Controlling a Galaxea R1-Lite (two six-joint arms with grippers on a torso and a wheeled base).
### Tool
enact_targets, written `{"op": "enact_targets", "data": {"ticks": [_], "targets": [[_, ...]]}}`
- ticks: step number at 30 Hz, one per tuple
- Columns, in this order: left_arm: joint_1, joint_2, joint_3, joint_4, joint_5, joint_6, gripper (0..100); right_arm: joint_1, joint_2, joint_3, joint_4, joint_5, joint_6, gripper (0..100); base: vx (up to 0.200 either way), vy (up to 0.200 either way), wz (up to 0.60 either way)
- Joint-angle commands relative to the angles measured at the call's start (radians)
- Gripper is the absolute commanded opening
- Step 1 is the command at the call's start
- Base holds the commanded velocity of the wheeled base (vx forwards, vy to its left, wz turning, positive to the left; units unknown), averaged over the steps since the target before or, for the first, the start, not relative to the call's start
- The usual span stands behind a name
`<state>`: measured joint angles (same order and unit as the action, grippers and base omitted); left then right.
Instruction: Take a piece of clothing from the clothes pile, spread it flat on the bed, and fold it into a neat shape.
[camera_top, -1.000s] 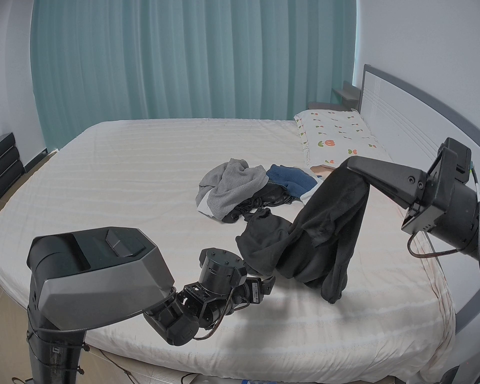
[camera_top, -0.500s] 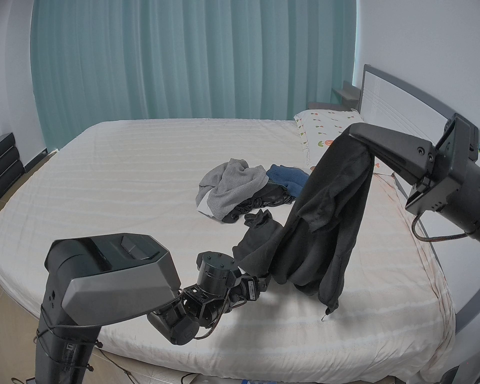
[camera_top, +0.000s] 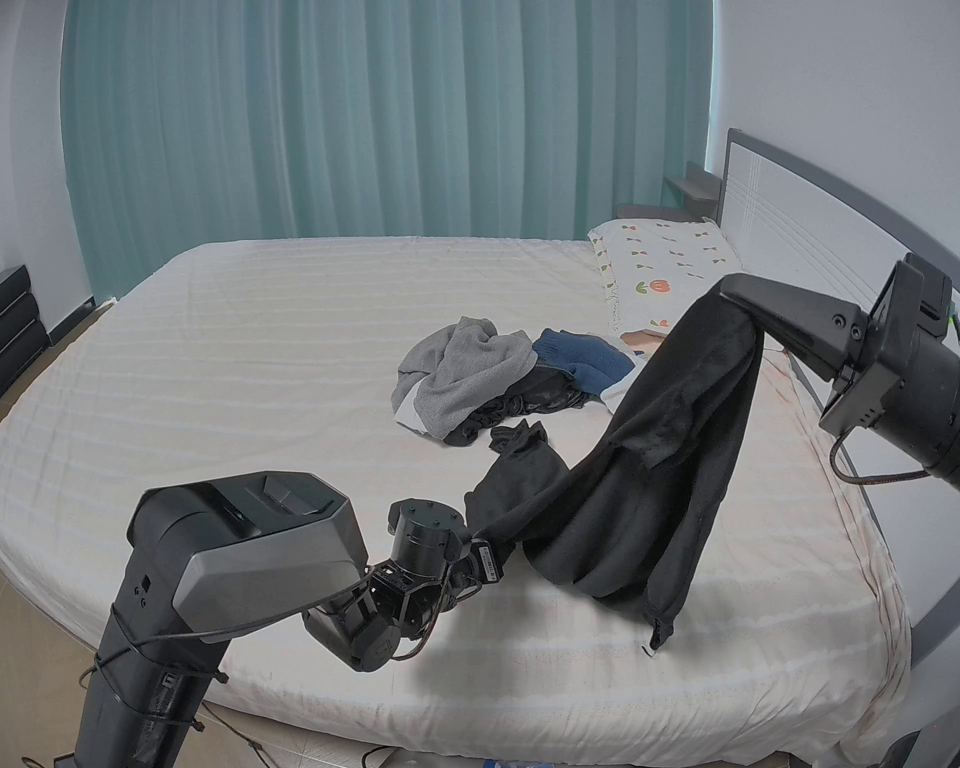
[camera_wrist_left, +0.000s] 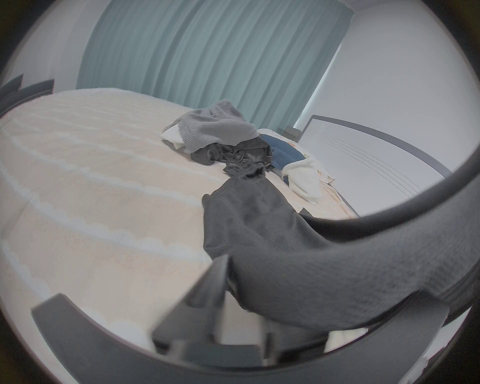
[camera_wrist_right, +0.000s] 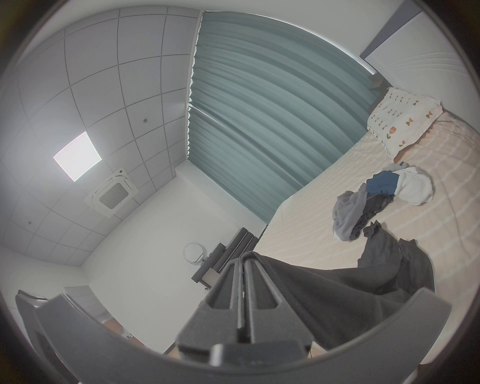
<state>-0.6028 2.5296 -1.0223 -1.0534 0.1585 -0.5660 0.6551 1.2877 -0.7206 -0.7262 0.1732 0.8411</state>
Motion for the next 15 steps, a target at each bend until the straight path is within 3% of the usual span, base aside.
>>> {"op": "enact_targets", "data": {"ticks": [1,2,9,10,13,15], "targets": [[0.02,-0.101,0.064,0.049,-0.005,-0.026,0,-0.072,0.021,0.029,0.001,0.035,0.003,0,0.0,0.0,0.0],[0.024,-0.18,0.091,0.084,-0.007,-0.034,0,-0.111,0.038,0.041,0.001,0.06,0.001,0,0.0,0.0,0.0],[0.026,-0.41,0.117,0.279,-0.011,-0.137,0,-0.161,0.136,0.066,-0.001,0.072,0.001,0,0.0,0.0,0.0],[0.023,-0.529,0.108,0.375,-0.057,-0.183,0,-0.169,0.223,0.052,-0.002,0.071,-0.007,0,0.0,0.0,0.0],[0.021,-0.604,0.108,0.417,-0.073,-0.192,0,-0.169,0.286,0.027,-0.018,0.065,-0.008,0,0.0,0.0,0.0],[0.02,-0.684,0.108,0.449,-0.065,-0.19,0,-0.178,0.354,-0.033,-0.104,0.026,-0.007,0,0.0,0.0,0.0]]}}
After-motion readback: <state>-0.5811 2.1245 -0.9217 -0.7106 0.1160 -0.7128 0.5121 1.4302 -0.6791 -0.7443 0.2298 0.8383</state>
